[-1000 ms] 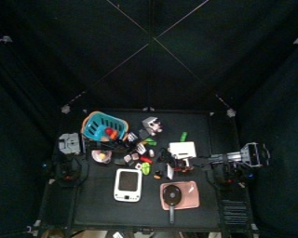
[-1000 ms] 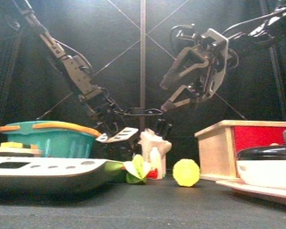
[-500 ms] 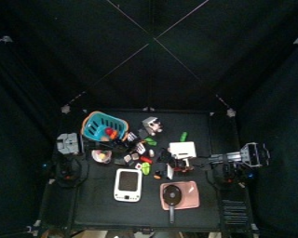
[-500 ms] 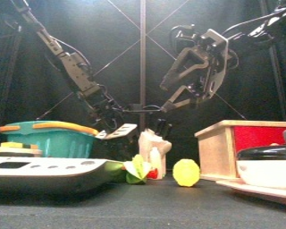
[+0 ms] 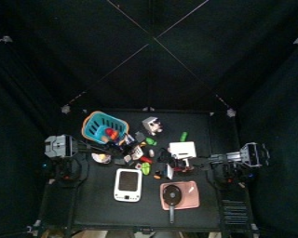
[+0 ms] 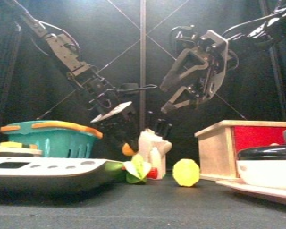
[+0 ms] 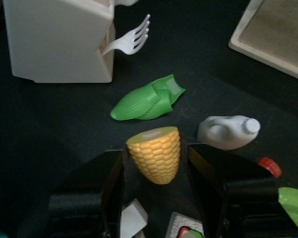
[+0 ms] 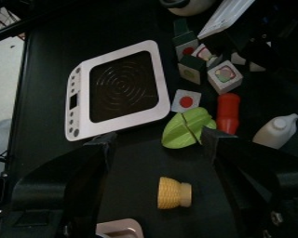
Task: Grab corn top and corn bottom
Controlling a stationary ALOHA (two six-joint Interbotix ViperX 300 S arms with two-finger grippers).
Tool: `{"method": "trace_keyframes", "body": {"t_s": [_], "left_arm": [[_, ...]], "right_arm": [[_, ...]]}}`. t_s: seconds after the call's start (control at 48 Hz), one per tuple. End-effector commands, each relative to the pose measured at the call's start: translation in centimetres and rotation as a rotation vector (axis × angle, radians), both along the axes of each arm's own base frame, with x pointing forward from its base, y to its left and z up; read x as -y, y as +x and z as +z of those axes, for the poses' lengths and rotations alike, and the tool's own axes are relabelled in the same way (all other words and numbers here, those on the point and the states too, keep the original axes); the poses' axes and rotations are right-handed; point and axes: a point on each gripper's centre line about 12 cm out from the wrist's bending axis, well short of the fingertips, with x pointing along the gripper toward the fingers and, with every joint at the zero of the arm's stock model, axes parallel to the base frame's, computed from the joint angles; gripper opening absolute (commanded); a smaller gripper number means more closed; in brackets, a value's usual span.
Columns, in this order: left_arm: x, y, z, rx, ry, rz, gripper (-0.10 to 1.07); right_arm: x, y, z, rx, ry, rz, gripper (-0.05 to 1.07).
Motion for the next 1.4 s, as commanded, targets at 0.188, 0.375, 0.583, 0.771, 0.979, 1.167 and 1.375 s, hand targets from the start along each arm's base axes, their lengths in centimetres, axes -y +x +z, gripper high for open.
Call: {"method": "trace_keyframes", "body": {"t_s": [0.188,0.375,0.583,0.771,0.979,1.167,1.375], "left_arm": [[5.0,-3.5,5.7,0.134,0.006,-0.126,0.73],[8.0,-6.3,4.6,0.112,-0.026,-0.206,0.73],[10.6,-8.0,3.4,0.073,-0.032,-0.289,0.73],[10.9,-9.0,3.3,0.073,-0.034,-0.292,0.73],[10.6,-9.6,3.1,0.065,-0.046,-0.259,0.73],[10.5,-9.9,2.8,0.056,-0.051,-0.249,0.73],[10.5,-10.0,2.8,0.053,-0.050,-0.250,0.73]], "right_arm": [[-0.3,-0.5,1.3,-0.076,-0.003,-0.047,1.02],[-1.6,-1.3,0.7,-0.247,-0.188,0.008,1.02],[-3.3,-1.0,0.0,-0.363,-0.391,0.081,1.02],[-4.1,-0.7,-1.4,-0.469,-0.573,0.155,1.02],[-5.0,1.2,-3.6,-0.557,-0.621,0.236,1.02],[-5.4,2.5,-4.6,-0.596,-0.650,0.310,1.02],[-5.4,2.4,-5.5,-0.645,-0.689,0.368,1.01]]}}
